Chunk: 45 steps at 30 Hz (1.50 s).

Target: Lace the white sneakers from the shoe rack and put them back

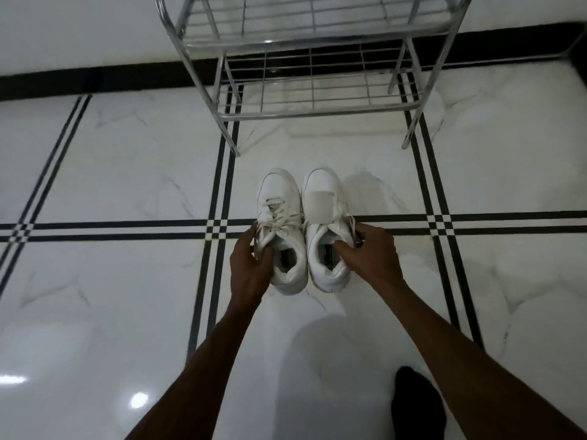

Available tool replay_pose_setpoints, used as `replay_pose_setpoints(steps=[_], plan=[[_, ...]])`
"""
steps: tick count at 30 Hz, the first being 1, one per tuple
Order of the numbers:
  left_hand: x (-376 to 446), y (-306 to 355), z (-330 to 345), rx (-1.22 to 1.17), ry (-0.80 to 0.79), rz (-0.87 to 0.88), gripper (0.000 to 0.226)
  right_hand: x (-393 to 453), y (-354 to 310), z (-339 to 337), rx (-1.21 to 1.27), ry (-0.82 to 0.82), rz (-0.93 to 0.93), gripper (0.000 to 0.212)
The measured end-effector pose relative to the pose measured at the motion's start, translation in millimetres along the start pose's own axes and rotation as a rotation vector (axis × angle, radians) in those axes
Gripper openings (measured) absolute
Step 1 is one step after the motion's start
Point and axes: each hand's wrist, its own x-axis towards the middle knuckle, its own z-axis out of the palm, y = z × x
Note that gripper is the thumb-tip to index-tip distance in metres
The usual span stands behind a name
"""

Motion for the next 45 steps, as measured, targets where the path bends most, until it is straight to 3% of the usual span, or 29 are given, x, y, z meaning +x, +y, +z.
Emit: replay_pose_setpoints(steps=[11, 18, 23, 28, 40, 45], plan=[[6, 271, -50, 0.04, -0.044, 0.095, 0.05, 15, -188, -199, 0.043, -0.002, -0.003, 0.035], [76, 369, -56, 0.066, -0.04, 0.089, 0.052, 84, -274, -259, 0.049, -0.01, 0.006, 0.041], [162, 387, -40, 0.055, -0.071, 0.066, 0.051, 169, -303, -250, 0.011, -0.023, 0.021, 0.036], [242, 374, -24, 0.089, -0.105, 0.02, 0.054, 243, -308, -213, 0.005, -0.014, 0.071, 0.046], [306, 358, -12, 0.126, -0.228, -0.01, 0.056, 298, -303, -186, -0.022, -0.094, 0.187, 0.039], [303, 369, -23, 0.201, -0.314, -0.042, 0.061, 298, -314, -197, -0.093, -0.216, 0.204, 0.078]])
